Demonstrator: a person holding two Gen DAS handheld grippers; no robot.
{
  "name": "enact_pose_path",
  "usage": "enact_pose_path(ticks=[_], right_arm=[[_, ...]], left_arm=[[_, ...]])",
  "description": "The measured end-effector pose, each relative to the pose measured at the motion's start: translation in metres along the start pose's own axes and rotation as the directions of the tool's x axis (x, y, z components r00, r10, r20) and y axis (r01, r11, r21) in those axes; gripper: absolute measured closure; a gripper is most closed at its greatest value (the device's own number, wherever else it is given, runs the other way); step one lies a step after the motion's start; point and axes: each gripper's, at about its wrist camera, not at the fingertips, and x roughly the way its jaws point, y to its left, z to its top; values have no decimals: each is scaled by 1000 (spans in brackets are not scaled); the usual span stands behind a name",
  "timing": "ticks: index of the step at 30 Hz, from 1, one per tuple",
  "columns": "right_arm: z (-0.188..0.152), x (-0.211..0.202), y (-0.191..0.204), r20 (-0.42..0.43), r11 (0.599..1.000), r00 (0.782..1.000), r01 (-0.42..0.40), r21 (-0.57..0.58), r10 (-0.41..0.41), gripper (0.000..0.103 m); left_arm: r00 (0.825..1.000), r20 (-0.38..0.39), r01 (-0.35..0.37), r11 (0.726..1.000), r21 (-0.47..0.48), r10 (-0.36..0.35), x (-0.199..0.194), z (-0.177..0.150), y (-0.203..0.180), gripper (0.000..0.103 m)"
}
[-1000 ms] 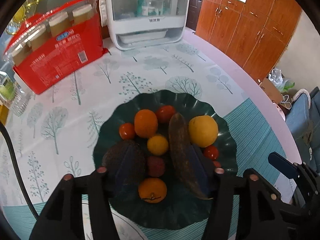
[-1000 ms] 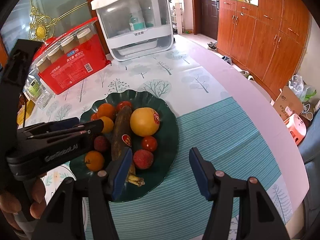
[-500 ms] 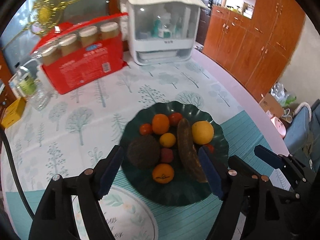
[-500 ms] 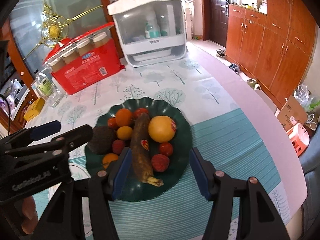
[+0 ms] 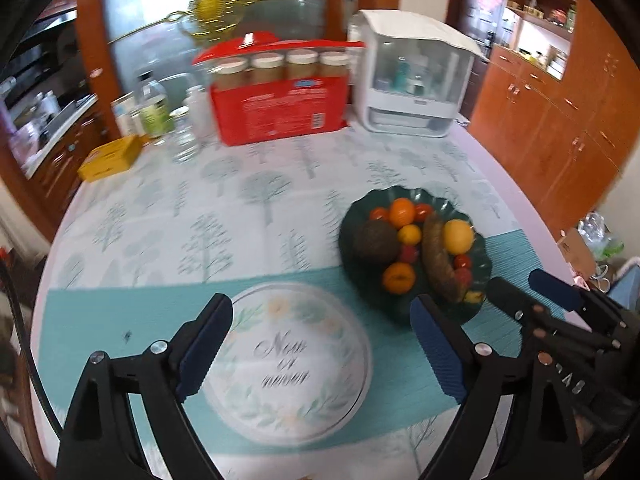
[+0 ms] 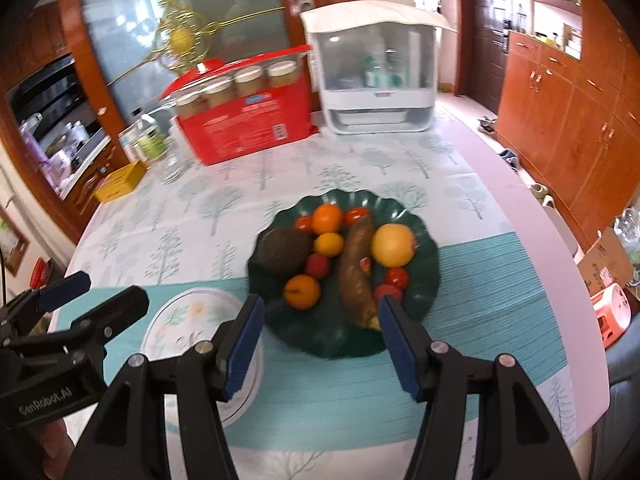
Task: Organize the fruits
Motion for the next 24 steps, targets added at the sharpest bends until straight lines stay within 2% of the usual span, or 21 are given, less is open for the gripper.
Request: enact_pose_path(ticks=[7, 11, 15, 24], right_arm=[[-19, -23, 26, -48, 996, 998, -45, -71, 42, 43], [-29, -34, 34, -69, 996, 996, -63, -70, 58, 43], [-33, -42, 40, -62, 996, 998, -33, -80, 28, 42], [-40, -52, 44, -48, 997, 999, 3, -77, -7, 42]], left_arm=[[996, -18, -87, 995, -58, 86, -29, -33, 19, 7], [992, -44, -124, 990, -61, 122, -40, -47, 21, 6], [987, -36, -156, 987, -46, 155, -48, -55, 16, 6], [986, -48, -164, 984, -68, 161, -53, -59, 18, 6]])
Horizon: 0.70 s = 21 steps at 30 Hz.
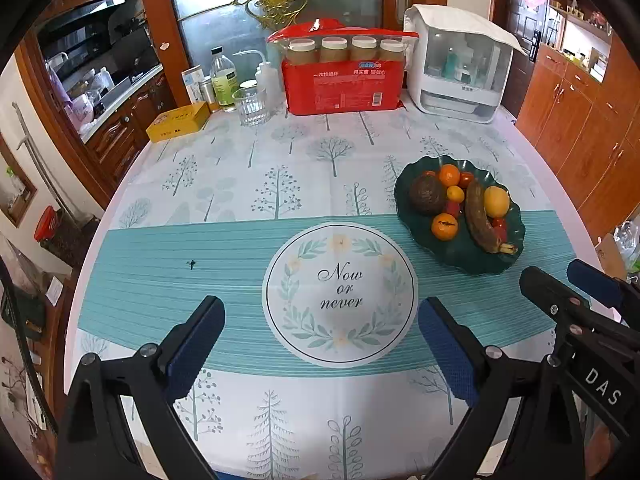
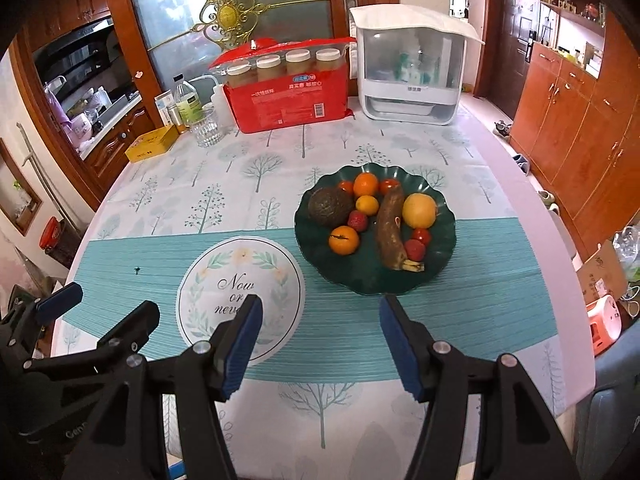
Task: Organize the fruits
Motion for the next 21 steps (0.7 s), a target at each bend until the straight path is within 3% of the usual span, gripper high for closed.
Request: enact_pose_path(ticks=[21], right_arm=[[-5, 3, 11, -27, 1000, 1000, -6, 6, 7, 42]], left_arm=[[1000, -25, -8, 1000, -15, 7, 0, -7, 12, 6]])
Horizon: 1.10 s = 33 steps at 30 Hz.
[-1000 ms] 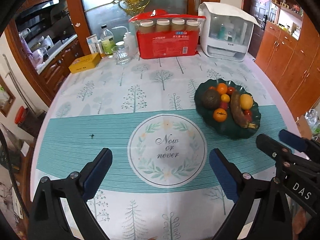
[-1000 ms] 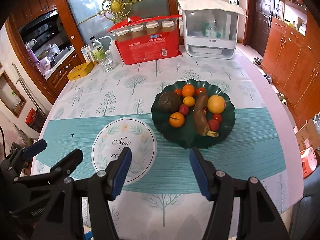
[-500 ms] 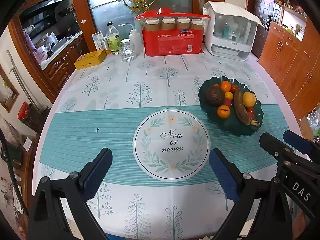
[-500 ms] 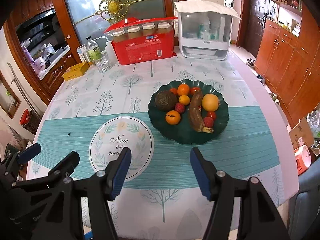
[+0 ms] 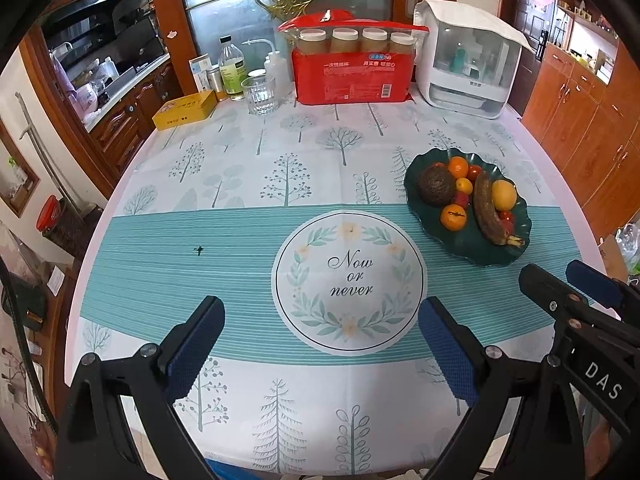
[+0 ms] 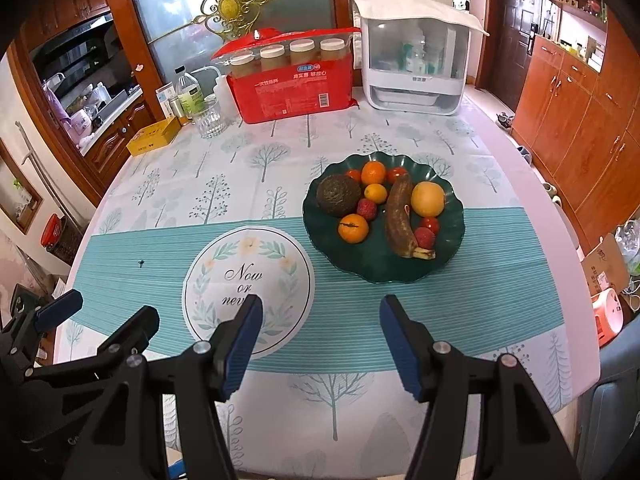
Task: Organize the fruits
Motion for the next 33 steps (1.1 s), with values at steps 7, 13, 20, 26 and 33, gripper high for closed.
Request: enact_pose_path(ticks=[7, 13, 20, 26, 33], right_arm=[[0, 0, 1, -1, 1000, 1000, -1, 0, 1, 42], [0, 2, 4, -5, 1000, 1000, 1, -3, -1, 42], [-1, 5, 4, -13, 1000, 1000, 5, 3, -5, 42], [-1, 5, 2, -17, 1000, 1000, 4, 4, -4, 42], [-2, 7, -1, -19, 1000, 1000, 4, 7, -4, 42]], left_arm=[[1000, -3, 3, 1000, -5, -3, 1, -2, 5, 6], [1000, -13, 9, 1000, -10, -9, 4, -2, 8, 6], [1000, -22, 16, 1000, -6, -16, 6, -1, 7, 6], [999, -30, 23, 1000, -4, -23, 9, -1, 5, 6], [999, -31, 23, 1000, -4, -23, 10, -1, 5, 6]])
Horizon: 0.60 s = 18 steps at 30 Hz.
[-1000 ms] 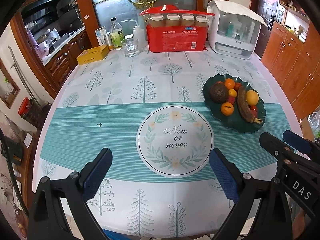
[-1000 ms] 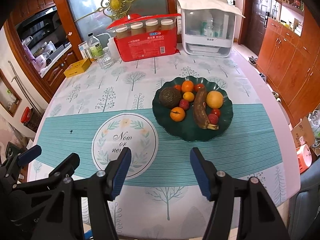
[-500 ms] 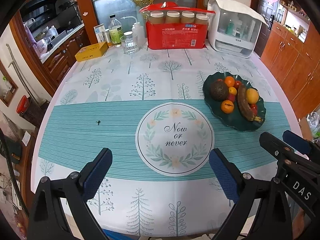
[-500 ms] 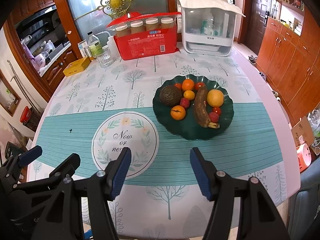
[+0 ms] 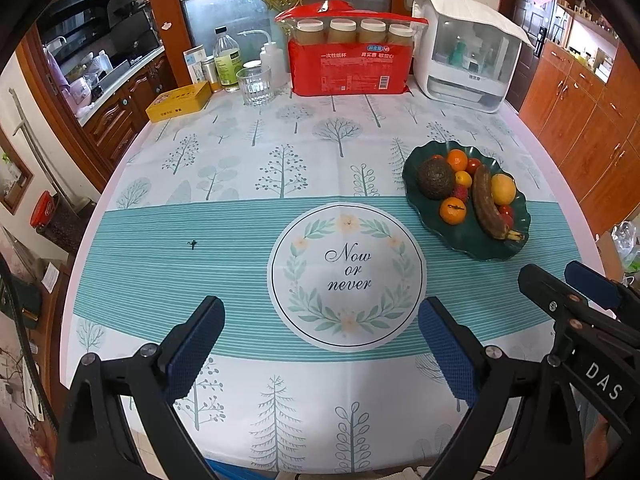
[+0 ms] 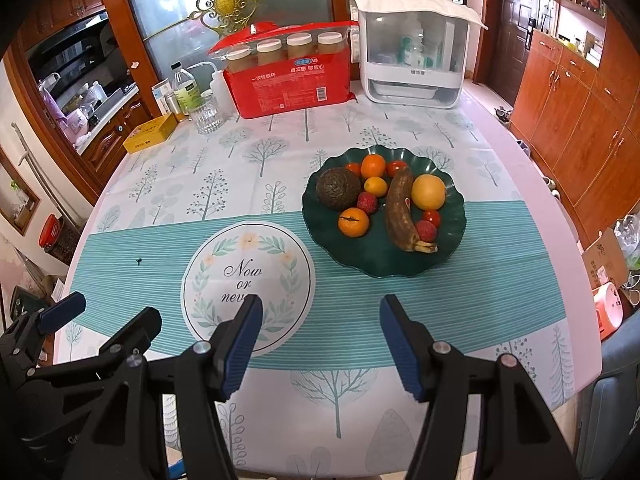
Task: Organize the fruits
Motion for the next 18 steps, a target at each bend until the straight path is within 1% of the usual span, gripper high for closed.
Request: enact_pose_path(ticks=[18], right_arm=[[-4, 1, 1, -3, 1000, 1000, -2, 0, 2, 42]], left_arm=[[1000, -7, 2, 1000, -6, -2, 1, -4, 2, 6]])
